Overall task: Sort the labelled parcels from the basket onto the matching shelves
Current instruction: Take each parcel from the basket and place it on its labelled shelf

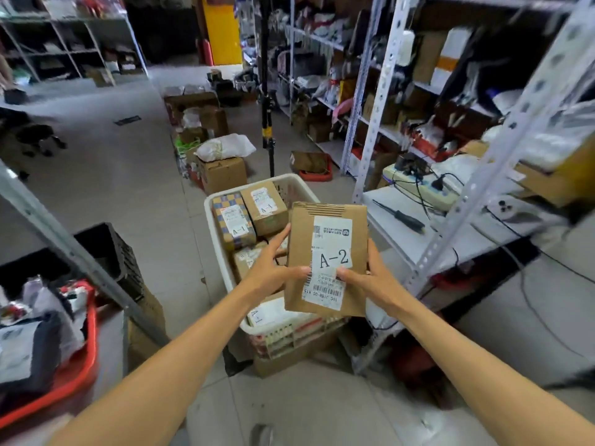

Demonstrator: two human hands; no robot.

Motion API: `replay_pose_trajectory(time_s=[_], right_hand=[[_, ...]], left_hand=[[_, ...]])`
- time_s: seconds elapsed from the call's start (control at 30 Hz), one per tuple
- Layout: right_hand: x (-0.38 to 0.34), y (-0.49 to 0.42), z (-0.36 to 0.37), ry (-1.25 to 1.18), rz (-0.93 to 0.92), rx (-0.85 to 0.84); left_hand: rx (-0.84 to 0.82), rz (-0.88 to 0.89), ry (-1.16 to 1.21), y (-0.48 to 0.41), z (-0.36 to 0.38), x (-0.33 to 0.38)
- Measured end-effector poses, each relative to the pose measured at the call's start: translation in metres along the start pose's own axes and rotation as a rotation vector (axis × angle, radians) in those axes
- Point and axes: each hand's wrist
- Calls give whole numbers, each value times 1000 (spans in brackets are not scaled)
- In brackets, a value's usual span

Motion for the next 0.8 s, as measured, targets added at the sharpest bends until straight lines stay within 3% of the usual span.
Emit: replay_pose_trajectory(time_s=[0.23, 0.43, 0.8], right_hand=[[33, 116, -41, -40, -16, 170], [49, 203, -87, -41, 18, 428], [36, 362, -176, -66, 69, 1019]], left_hand=[[-159, 19, 12, 50, 91, -11], [-316, 88, -76, 55, 178, 5], [-865, 260, -111, 74, 371, 75]])
Point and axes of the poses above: each hand's wrist, its own y-axis away from the middle knuckle, its own z-axis out of the palm, x = y × z
